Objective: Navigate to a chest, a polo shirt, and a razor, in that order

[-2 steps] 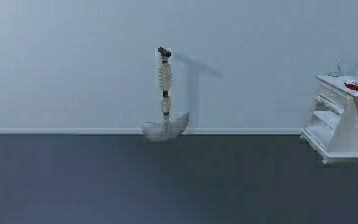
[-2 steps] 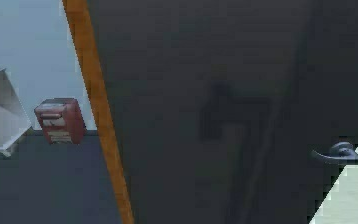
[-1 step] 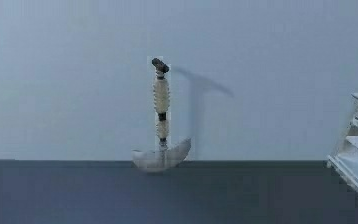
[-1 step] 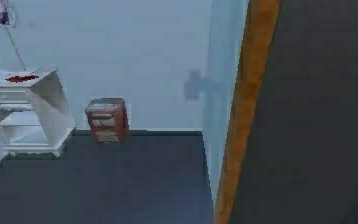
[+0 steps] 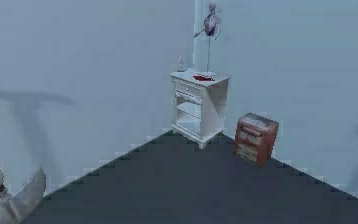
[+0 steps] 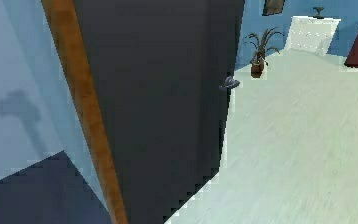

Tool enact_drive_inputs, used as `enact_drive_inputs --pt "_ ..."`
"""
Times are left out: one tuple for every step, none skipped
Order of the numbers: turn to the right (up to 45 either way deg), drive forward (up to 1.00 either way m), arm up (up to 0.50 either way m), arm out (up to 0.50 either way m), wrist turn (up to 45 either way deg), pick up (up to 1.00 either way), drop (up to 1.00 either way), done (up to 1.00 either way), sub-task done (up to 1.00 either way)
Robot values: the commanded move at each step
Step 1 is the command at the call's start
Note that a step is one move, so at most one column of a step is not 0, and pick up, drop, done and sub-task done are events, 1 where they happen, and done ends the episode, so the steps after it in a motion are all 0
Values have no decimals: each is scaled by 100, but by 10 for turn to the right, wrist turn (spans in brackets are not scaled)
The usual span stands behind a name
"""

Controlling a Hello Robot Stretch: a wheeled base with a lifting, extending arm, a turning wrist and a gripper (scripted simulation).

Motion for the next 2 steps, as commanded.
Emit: enact_drive_inputs --pt "180 0 0 0 0 0 0 0 0" --pt "0 100 0 0 0 0 0 0 0"
